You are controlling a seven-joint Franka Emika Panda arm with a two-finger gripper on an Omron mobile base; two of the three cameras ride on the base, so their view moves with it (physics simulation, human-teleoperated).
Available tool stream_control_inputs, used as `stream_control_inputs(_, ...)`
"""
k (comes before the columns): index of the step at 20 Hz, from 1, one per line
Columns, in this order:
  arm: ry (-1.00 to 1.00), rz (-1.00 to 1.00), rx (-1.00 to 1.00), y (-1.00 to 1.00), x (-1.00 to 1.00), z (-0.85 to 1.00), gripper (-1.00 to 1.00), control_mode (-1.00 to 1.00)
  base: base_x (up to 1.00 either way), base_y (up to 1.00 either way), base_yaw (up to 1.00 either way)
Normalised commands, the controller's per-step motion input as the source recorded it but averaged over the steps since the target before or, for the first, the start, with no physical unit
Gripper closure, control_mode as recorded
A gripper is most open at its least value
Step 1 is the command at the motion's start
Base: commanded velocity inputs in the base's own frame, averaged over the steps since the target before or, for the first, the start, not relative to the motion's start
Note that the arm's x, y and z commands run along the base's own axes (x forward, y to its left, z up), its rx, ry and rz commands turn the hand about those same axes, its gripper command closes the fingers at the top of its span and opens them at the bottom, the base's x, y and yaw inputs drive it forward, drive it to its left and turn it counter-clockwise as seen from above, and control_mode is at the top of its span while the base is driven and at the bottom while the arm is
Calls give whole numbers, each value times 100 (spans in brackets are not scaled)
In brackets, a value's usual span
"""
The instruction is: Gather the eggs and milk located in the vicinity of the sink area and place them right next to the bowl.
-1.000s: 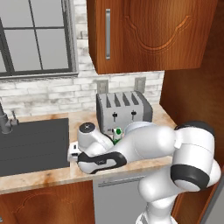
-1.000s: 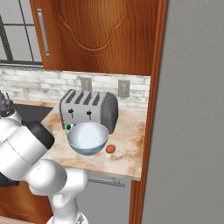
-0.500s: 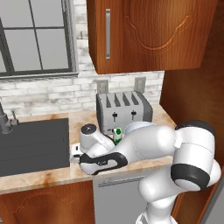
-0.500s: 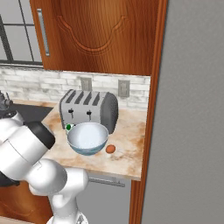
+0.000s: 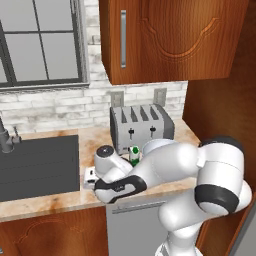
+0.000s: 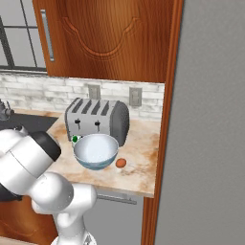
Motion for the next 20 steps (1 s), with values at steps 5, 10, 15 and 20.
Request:
stream_control_inputs(5, 0, 0, 0, 0, 0, -27, 100, -100, 0, 0, 0)
stream_control_inputs(10, 0, 0, 0, 0, 0, -14, 100, -100, 0, 0, 0)
stream_control_inputs(15, -1, 0, 0, -1, -3, 0, 100, -100, 0, 0, 0)
stream_control_inputs(20, -3, -2, 0, -21, -14, 0, 100, -100, 0, 0, 0)
